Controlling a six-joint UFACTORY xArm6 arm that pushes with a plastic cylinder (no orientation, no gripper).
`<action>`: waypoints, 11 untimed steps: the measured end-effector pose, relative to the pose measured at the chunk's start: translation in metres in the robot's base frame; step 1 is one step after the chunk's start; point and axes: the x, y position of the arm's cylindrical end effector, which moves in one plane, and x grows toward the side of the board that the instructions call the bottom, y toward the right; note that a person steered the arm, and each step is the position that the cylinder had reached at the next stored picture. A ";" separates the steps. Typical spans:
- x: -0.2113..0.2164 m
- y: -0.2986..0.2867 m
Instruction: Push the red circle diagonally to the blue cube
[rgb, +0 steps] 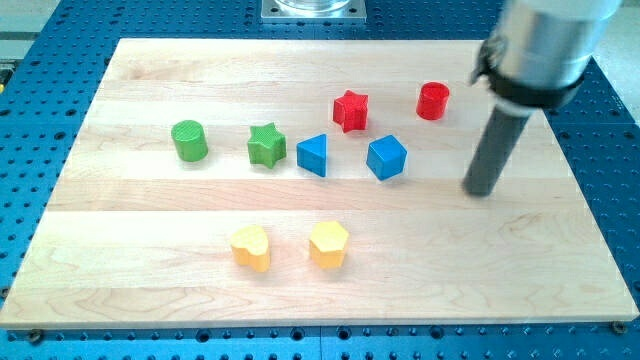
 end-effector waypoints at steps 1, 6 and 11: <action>-0.098 0.030; -0.036 0.049; -0.110 0.045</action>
